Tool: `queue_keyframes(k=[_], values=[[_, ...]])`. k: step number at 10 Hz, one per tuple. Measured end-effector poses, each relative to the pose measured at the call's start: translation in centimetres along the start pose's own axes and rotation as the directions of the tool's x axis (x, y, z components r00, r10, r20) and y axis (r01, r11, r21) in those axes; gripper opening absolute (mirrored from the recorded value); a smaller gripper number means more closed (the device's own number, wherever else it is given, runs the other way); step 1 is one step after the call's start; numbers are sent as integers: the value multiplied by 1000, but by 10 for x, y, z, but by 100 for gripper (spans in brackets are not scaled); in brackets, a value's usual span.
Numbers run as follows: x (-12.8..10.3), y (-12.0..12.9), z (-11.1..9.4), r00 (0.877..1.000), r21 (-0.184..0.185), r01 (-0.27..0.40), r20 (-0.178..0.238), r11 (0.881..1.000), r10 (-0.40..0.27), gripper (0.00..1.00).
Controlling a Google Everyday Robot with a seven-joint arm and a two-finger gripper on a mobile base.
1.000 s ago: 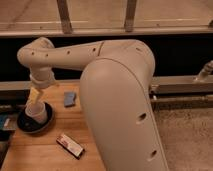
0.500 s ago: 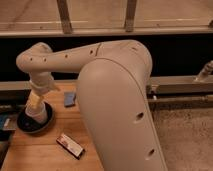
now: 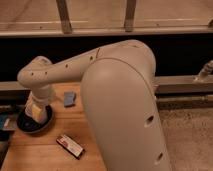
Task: Place the eraser on the white sponge
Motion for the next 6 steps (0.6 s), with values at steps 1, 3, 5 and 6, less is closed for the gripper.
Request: queue_keyframes(k=[1,3,5,6], values=[[8,7,6,1000,-4,-3,-8,1000,3,80],[20,13,15,999,5,-15,-43,1000,15,80],[29,23,24,996,19,-23,-90,1000,24,80],[40,20,27,994,28,-40,-105,999,43,80]])
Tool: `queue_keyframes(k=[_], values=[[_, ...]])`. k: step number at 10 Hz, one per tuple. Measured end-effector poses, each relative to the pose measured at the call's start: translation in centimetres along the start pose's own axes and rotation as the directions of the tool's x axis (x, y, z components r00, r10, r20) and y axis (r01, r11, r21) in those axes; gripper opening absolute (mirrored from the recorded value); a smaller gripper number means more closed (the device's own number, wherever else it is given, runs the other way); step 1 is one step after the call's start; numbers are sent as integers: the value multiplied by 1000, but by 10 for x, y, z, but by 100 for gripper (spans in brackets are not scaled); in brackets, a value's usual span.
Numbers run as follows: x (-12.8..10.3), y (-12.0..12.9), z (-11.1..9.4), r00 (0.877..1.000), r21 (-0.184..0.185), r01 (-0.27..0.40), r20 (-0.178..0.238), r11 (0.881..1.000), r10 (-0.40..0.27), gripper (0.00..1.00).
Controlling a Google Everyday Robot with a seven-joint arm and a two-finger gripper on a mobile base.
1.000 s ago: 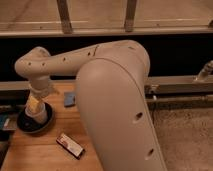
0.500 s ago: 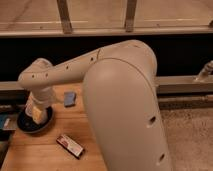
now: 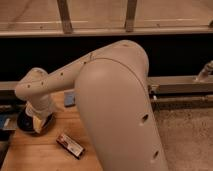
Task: Place the eraser on the white sponge
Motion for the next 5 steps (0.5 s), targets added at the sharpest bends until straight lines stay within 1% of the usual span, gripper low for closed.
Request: queue_keyframes(k=[2,4,5], values=[[26,-10,4,999,-8,-51,-9,999,51,80],[57,-20,10,994,-38,-110,-12,993,109,80],[65,-24,11,992,-45,-125,-12,991,125,80]])
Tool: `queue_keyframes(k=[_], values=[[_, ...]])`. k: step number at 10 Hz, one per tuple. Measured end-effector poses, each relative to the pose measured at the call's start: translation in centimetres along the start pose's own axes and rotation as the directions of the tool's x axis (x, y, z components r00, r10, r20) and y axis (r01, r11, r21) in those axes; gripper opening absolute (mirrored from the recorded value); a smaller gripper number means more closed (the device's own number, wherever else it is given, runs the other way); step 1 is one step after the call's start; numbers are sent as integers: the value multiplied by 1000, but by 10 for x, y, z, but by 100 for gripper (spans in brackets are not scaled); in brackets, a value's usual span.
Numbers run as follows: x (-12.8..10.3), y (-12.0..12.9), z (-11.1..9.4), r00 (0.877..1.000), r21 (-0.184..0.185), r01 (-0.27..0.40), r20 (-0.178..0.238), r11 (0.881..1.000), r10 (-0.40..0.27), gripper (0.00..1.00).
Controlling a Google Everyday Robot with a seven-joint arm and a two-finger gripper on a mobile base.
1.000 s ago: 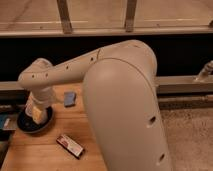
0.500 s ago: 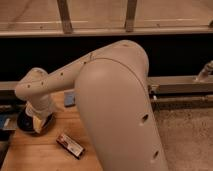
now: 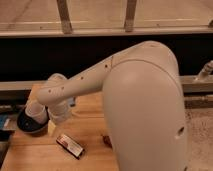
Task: Place the eraser on the white sponge
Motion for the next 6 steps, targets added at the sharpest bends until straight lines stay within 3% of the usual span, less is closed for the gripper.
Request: queue_keyframes(k=[4,6], values=[[1,1,-1,1000,0,9,-1,1000,-9,80],[-15,16,5,998,3,59,-32,998,-58,80]])
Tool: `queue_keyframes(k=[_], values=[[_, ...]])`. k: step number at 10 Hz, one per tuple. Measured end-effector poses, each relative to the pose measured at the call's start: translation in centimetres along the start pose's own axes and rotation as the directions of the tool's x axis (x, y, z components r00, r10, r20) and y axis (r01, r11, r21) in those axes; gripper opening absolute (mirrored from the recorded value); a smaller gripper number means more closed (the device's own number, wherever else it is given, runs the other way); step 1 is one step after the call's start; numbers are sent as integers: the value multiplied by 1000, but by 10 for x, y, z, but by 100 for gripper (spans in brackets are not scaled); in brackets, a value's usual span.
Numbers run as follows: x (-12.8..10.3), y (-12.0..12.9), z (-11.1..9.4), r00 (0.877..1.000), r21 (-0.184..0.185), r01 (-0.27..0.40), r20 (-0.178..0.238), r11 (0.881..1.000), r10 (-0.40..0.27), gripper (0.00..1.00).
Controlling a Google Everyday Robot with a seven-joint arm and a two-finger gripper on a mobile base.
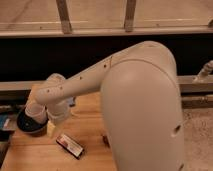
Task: Place the eraser on the white sponge
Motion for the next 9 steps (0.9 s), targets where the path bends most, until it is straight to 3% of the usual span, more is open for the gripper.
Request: queue_keyframes(k=[3,6,9], values=[[-21,27,40,996,-45,43,-73,998,-46,80],[-2,41,79,989,-103,39,-138,994,-53,80],[27,39,96,979,-118,2,-202,993,-26,80]])
